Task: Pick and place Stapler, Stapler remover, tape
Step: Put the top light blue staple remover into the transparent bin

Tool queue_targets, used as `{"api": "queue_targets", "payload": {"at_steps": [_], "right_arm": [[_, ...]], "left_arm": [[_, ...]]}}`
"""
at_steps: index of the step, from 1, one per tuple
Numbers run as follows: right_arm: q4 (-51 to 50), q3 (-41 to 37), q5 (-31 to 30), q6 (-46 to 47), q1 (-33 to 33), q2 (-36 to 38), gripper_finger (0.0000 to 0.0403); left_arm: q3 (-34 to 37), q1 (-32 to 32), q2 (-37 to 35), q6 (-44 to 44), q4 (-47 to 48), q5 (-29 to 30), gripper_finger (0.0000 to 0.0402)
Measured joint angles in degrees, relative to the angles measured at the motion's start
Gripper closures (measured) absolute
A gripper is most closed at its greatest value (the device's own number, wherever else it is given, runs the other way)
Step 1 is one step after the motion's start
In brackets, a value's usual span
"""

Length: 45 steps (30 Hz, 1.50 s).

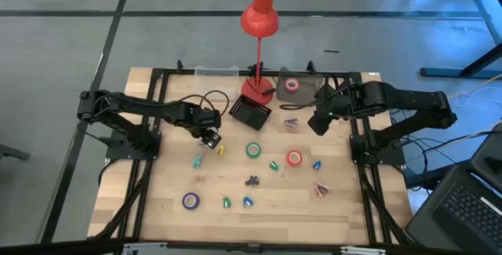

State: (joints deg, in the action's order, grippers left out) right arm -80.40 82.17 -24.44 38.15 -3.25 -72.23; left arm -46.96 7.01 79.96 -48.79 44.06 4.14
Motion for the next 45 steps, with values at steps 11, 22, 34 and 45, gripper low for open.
{"api": "queue_targets", "payload": {"at_steps": [11, 22, 34, 45], "right_arm": [[0.0, -0.02, -0.01, -1.11, 0.0, -0.02, 0.0211], [-0.23, -0.02, -0.01, -1.13, 0.0, -0.02, 0.0211], [-0.46, -0.02, -0.01, -1.13, 0.0, -0.02, 0.0211], [-0.51, -0.02, -0.01, -1.13, 0.0, -0.02, 0.0211]], "left_arm": [[0.03, 0.23, 2.45, 0.06, -1.85, -1.24, 0.0216], [-0.01, 0.57, 5.89, 0.47, -6.69, -5.55, 0.0268], [0.0, 0.61, 5.83, 1.62, -8.37, -5.99, 0.0392], [-3.39, 1.42, 0.02, 5.68, -5.9, -4.58, 0.0398]]}}
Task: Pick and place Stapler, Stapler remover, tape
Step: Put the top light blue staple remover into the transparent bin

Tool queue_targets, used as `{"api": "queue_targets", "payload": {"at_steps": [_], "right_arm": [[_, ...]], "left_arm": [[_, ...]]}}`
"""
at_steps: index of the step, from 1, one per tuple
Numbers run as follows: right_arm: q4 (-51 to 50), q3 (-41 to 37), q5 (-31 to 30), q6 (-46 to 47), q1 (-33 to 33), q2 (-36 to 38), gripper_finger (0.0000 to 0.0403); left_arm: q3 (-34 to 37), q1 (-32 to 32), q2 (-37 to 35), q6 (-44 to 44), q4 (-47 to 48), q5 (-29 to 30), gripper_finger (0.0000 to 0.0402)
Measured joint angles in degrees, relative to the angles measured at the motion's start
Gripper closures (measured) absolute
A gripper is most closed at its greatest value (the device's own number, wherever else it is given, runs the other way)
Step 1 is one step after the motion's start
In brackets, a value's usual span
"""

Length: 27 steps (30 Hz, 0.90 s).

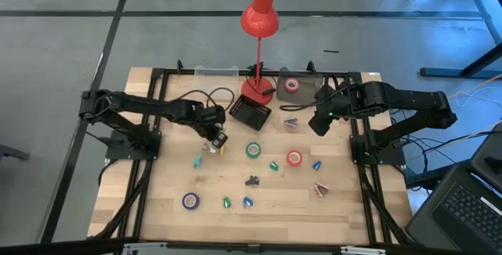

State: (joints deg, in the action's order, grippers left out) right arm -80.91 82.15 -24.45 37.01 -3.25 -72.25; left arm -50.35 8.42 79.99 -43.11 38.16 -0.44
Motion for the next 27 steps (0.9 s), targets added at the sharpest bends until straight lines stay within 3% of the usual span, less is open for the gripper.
{"api": "queue_targets", "payload": {"at_steps": [4, 7, 13, 17, 27], "right_arm": [[-0.02, 0.0, 0.0, 0.02, 0.0, 0.0, 0.0211], [0.03, 0.0, 0.0, 0.02, 0.0, 0.0, 0.0211], [0.05, 0.0, 0.0, 0.04, 0.0, 0.0, 0.0211], [0.3, 0.0, -0.36, 0.05, 0.0, 0.0, 0.0211], [0.48, 0.0, -1.73, 0.32, 0.01, 0.0, 0.0211]], "left_arm": [[-5.58, 4.21, -2.29, 6.96, 5.84, 5.7, 0.0399], [-9.78, 11.15, -2.46, 15.18, 8.84, 8.25, 0.0399], [-17.05, 28.83, 1.15, 31.82, 8.96, 4.32, 0.0399], [-22.42, 36.97, 6.88, 39.53, 9.43, 0.68, 0.0399], [-31.24, 39.07, 23.04, 48.92, 16.27, -1.13, 0.04]]}}
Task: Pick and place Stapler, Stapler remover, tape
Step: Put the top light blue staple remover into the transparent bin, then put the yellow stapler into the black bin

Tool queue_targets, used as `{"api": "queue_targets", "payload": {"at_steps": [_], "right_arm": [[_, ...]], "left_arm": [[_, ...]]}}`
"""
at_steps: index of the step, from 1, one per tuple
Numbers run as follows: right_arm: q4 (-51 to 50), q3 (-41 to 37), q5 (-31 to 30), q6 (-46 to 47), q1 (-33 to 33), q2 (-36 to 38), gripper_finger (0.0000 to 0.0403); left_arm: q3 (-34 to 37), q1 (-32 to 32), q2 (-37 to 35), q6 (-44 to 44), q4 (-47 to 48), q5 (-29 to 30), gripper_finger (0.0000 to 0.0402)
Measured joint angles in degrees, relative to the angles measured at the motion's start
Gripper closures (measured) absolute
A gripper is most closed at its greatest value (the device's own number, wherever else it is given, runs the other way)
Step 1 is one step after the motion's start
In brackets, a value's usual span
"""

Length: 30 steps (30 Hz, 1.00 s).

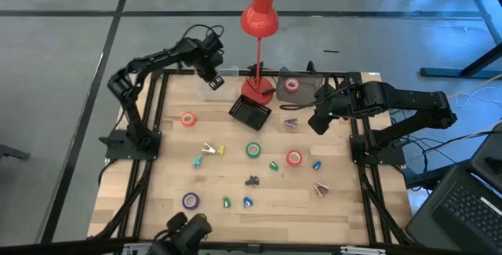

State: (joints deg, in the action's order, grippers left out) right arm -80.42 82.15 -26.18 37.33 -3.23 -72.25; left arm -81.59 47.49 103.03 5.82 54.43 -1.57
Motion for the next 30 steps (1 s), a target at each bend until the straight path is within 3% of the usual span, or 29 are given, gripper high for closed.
{"api": "queue_targets", "payload": {"at_steps": [15, 22, 30], "right_arm": [[-0.01, 0.0, -1.28, -0.05, 0.01, 0.0, 0.0211], [-0.02, 0.0, -1.42, -0.05, -0.01, 0.0, 0.0211], [-0.07, 0.0, -2.34, -0.27, -0.01, 0.0, 0.0211]], "left_arm": [[-0.85, -0.12, 8.07, 4.4, 0.77, 3.41, 0.0392], [-0.85, -0.14, 8.08, 6.93, 2.17, 2.09, 0.0322], [-5.79, -0.08, 7.31, 6.21, 8.83, 6.73, 0.0257]]}}
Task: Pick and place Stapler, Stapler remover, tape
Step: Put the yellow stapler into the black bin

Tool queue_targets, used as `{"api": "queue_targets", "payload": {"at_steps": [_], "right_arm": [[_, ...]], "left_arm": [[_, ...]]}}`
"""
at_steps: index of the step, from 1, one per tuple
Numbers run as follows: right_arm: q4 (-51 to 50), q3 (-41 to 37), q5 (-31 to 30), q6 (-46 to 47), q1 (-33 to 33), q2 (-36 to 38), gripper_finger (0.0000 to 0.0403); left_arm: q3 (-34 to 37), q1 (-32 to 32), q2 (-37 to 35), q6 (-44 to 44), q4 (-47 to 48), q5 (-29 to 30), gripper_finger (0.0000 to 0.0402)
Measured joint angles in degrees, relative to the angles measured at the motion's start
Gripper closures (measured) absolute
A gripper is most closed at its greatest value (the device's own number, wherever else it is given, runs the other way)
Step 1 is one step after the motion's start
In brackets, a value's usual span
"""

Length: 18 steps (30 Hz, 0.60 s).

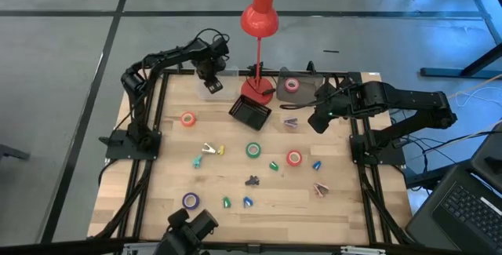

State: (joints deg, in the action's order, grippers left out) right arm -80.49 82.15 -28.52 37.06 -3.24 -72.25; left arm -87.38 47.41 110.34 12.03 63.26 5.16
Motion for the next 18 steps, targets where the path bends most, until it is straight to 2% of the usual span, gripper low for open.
{"api": "queue_targets", "payload": {"at_steps": [6, 11, 18], "right_arm": [[-0.13, 0.0, -0.02, 0.02, 0.01, 0.0, 0.0211], [-0.33, 0.0, -0.02, 0.26, 0.02, 0.02, 0.0211], [-0.35, 0.0, -0.02, 0.4, 0.01, 0.02, 0.0211]], "left_arm": [[-5.64, -0.1, -6.25, -1.16, 2.45, -0.7, 0.025], [-6.44, -1.52, -15.37, -5.96, 6.89, -9.56, 0.0249], [-6.44, -9.99, -29.46, -14.83, 16.91, -10.72, 0.0249]]}}
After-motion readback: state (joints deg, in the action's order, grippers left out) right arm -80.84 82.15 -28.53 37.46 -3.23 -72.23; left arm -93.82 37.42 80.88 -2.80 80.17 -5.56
